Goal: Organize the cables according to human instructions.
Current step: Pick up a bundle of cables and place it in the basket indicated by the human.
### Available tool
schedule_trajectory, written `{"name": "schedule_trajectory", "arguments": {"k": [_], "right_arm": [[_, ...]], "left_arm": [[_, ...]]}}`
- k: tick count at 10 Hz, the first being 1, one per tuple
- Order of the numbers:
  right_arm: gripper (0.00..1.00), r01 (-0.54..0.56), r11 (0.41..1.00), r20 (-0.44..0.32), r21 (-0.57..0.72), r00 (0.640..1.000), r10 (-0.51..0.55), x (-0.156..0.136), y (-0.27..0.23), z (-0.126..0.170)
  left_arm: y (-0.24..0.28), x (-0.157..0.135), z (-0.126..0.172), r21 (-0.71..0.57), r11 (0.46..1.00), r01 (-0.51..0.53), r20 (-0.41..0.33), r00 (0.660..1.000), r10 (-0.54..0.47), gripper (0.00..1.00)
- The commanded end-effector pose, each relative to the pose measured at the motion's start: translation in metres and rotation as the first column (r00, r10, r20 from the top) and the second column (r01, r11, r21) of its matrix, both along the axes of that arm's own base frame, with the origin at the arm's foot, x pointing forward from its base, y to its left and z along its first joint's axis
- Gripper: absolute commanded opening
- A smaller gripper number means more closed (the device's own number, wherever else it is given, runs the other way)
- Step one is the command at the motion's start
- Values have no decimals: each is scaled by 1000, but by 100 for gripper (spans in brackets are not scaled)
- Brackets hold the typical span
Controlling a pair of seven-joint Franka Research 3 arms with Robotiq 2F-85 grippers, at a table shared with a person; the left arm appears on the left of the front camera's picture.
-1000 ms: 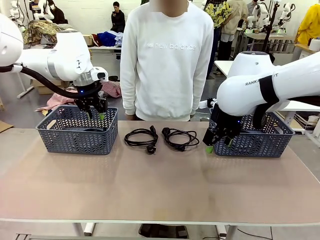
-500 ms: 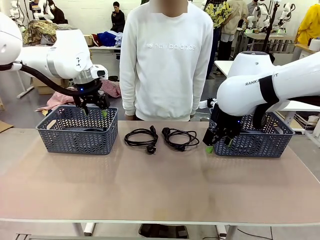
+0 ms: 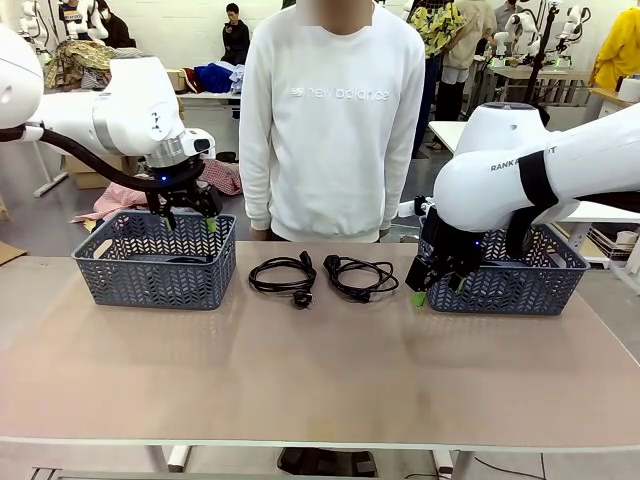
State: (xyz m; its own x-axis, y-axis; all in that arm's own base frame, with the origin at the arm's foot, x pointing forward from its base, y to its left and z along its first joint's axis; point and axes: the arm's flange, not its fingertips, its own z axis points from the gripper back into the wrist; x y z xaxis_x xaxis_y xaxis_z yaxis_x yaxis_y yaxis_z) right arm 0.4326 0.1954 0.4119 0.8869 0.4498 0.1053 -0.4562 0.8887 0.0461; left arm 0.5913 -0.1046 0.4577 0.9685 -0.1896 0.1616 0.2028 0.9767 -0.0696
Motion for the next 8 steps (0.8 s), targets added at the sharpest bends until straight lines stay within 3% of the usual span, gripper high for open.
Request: {"name": "schedule_trajectory", "arguments": {"k": [1,5,8], "right_arm": [[100,0,1000,4,2,1000,0,0,0,2],[100,0,1000,4,2,1000,0,0,0,2],[100,0,1000,4,2,1000,0,0,0,2]], "left_arm": [[2,1,1,14,1000,10,13,1000,-10,100],[0,0,0,2,1000,2,1,1000,-2,100],[-18,-29,15,-37,990,134,42,990,-132,100]]}}
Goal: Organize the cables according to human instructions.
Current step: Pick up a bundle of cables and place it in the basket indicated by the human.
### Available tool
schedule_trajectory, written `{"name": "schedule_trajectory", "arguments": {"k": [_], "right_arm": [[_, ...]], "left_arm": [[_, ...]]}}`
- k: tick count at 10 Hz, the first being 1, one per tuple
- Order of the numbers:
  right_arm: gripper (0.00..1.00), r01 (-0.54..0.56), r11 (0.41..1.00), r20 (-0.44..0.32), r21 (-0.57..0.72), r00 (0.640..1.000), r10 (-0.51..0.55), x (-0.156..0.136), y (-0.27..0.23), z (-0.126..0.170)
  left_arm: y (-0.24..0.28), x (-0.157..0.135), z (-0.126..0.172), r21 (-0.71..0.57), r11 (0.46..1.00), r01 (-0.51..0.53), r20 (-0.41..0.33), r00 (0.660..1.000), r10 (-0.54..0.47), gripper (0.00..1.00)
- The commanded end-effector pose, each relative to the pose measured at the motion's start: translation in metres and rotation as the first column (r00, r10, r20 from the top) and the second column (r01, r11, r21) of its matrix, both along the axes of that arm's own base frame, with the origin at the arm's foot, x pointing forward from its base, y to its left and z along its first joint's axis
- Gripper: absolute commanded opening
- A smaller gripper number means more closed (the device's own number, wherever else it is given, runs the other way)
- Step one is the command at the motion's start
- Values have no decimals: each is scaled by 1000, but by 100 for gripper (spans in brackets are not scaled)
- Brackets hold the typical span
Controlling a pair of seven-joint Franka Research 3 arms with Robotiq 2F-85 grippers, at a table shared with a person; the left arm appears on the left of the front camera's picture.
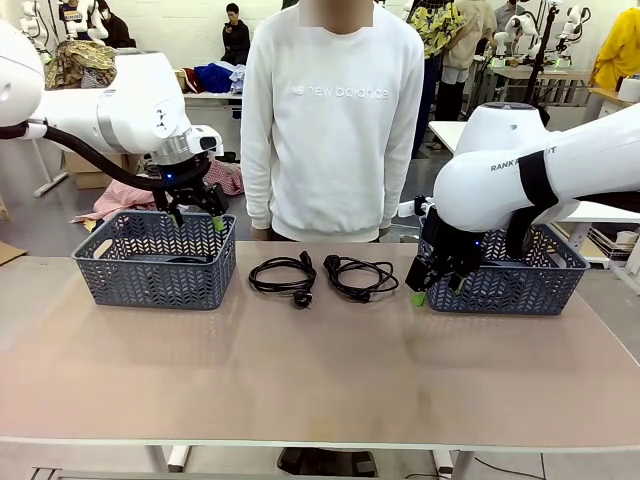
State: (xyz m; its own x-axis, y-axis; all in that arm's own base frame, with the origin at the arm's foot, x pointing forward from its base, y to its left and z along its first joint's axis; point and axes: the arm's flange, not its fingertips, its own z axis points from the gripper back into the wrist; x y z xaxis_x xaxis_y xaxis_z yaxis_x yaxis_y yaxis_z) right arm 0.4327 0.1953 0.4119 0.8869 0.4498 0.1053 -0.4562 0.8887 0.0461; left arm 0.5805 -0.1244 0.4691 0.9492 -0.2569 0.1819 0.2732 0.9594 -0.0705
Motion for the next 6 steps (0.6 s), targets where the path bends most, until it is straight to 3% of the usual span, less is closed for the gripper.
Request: {"name": "schedule_trajectory", "arguments": {"k": [1,3,6], "right_arm": [[100,0,1000,4,2,1000,0,0,0,2],[100,0,1000,4,2,1000,0,0,0,2],[100,0,1000,4,2,1000,0,0,0,2]], "left_arm": [[-4,-31,9,-49,992,115,27,993,-114,100],[-18,-63,17,-66,960,271,57,962,-268,100],[-47,-106,11,-35,904,426,122,900,-420,100]]}}
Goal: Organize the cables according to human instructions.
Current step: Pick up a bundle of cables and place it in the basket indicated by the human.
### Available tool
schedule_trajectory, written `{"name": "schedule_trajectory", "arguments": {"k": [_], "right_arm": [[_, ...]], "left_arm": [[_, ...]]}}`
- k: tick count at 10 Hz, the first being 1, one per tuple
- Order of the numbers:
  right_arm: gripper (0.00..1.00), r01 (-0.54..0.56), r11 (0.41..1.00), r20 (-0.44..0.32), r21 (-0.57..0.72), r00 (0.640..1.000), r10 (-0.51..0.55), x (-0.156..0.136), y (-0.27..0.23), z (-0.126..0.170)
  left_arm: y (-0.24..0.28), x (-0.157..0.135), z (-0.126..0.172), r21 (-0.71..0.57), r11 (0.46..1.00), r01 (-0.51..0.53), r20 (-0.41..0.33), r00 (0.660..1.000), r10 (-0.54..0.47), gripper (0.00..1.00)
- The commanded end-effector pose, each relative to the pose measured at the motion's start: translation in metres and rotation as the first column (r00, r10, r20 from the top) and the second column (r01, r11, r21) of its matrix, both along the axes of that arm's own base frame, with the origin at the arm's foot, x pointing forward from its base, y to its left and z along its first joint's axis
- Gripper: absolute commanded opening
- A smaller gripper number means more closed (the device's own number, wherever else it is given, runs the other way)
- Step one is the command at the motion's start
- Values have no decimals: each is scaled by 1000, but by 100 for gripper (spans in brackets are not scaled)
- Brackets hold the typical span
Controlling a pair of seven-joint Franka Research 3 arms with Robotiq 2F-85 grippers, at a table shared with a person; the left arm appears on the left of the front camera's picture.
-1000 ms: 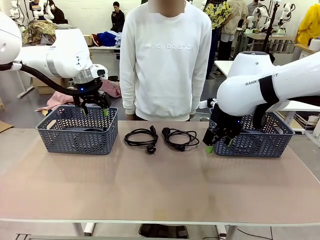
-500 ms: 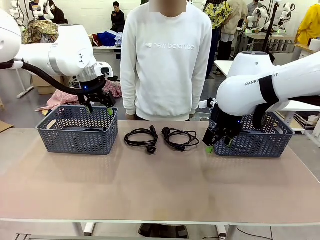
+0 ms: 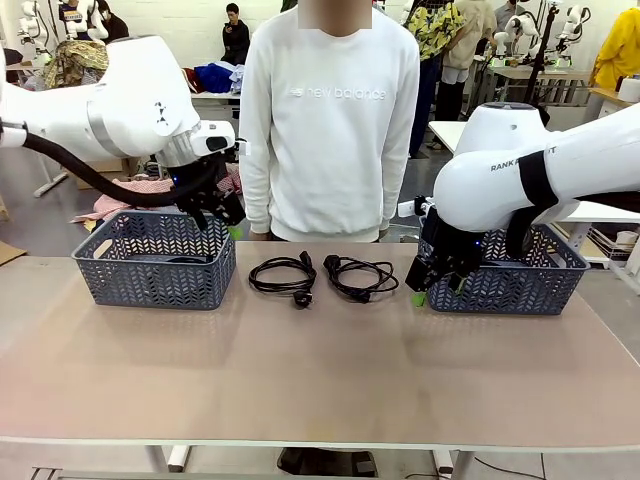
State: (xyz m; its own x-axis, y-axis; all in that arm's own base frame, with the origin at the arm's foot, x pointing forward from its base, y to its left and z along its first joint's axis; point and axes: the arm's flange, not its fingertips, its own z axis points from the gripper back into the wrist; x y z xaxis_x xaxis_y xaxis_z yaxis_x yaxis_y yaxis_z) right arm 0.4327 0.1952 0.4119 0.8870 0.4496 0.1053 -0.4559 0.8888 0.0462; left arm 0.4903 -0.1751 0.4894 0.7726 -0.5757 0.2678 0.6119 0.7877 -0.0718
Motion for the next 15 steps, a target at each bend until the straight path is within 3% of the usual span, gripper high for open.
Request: {"name": "schedule_trajectory", "arguments": {"k": [1,6,8,9,15], "right_arm": [[100,0,1000,4,2,1000,0,0,0,2],[100,0,1000,4,2,1000,0,0,0,2],[100,0,1000,4,2,1000,0,0,0,2],[100,0,1000,4,2,1000,0,0,0,2],[100,0,1000,4,2,1000,0,0,0,2]], "left_arm": [[-6,-25,-14,-14,993,119,36,992,-118,100],[-49,-58,-45,3,961,276,110,955,-274,100],[-52,-61,-49,-8,962,272,113,956,-269,100],[-50,-57,-49,-15,973,232,71,970,-231,100],[-63,-58,-45,25,966,258,96,961,-259,100]]}}
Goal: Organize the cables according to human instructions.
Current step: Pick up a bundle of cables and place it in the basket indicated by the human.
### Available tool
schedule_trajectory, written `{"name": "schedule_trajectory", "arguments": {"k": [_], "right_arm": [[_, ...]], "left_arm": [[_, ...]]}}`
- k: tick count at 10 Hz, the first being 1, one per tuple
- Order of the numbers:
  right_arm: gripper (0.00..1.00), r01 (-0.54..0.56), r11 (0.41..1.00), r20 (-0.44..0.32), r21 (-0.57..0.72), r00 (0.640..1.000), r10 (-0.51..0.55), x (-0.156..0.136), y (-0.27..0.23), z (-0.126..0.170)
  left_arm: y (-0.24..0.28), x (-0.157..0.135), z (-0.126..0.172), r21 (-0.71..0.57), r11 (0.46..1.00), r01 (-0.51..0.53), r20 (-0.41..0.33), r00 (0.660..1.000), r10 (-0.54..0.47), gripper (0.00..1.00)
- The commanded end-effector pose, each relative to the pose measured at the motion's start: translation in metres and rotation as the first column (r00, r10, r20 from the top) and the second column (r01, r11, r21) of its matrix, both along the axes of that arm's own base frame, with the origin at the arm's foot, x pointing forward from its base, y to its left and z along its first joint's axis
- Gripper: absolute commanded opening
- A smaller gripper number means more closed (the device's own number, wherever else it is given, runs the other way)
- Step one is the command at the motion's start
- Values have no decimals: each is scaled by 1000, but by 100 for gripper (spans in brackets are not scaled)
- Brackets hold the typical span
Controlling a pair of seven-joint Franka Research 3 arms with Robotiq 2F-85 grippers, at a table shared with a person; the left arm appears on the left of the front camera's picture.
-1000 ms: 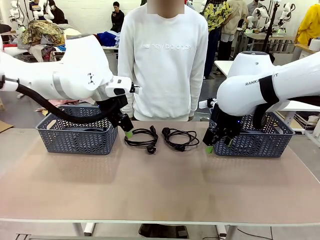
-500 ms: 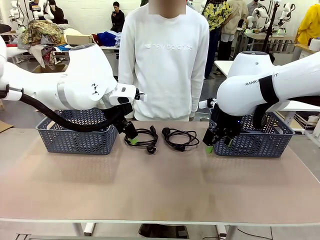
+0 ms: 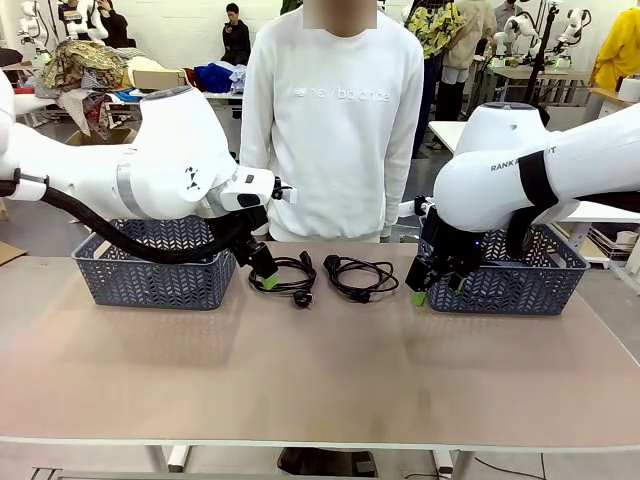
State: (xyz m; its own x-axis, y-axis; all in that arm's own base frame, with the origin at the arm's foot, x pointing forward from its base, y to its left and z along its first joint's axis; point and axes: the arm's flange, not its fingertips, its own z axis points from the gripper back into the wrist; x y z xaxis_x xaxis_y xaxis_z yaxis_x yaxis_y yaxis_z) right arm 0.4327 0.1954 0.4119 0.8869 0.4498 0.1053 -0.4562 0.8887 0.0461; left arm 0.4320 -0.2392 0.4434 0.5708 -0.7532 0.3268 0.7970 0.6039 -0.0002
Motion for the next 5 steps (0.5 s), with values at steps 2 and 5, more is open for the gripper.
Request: {"name": "schedule_trajectory", "arguments": {"k": [2,5], "right_arm": [[100,0,1000,4,2,1000,0,0,0,2],[100,0,1000,4,2,1000,0,0,0,2]], "left_arm": [[1,0,1,4,1000,2,5,1000,-2,100],[1,0,1,4,1000,2,5,1000,-2,100]]}}
